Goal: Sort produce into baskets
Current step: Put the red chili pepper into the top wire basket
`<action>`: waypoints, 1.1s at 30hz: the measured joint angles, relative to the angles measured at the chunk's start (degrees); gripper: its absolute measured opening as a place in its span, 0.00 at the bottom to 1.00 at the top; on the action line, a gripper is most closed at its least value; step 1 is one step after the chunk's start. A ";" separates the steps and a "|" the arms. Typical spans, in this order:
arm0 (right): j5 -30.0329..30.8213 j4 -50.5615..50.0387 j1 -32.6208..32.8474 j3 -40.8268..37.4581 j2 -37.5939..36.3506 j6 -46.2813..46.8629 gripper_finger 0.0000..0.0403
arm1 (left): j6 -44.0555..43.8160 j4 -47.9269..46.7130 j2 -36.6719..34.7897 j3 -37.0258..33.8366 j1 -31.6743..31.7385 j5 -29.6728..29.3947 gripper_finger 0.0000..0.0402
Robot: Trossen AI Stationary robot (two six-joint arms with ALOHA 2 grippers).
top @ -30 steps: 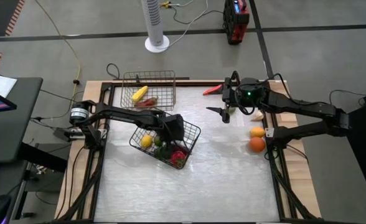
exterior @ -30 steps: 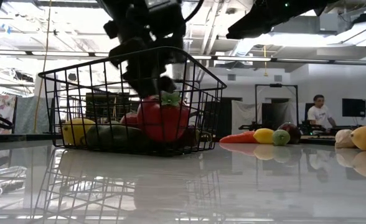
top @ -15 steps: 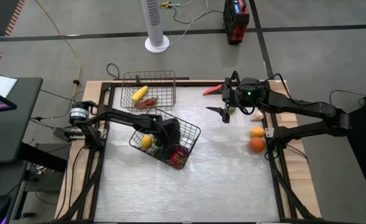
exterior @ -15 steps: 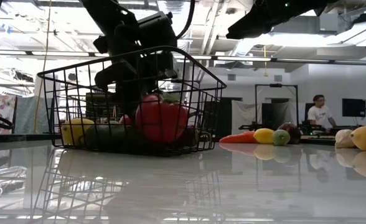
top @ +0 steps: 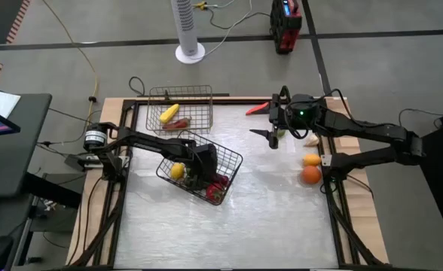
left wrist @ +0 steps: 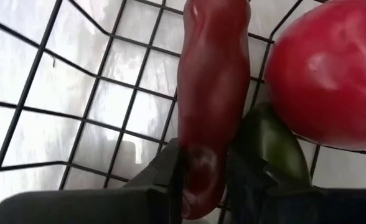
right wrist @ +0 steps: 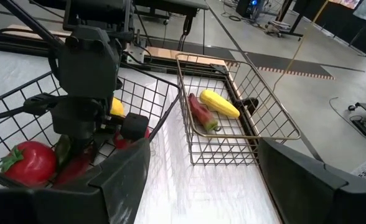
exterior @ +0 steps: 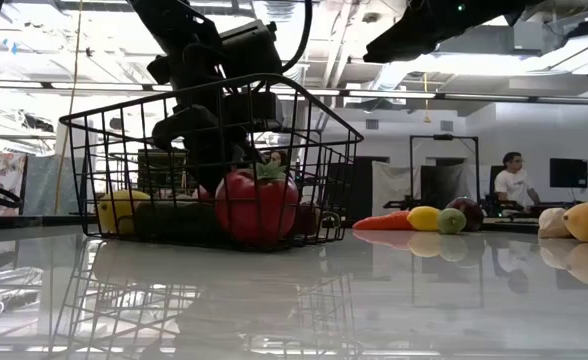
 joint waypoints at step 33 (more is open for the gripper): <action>-0.07 0.08 0.81 0.00 -0.02 0.02 0.81 | 1.03 -30.18 -4.67 7.08 0.62 -13.97 0.20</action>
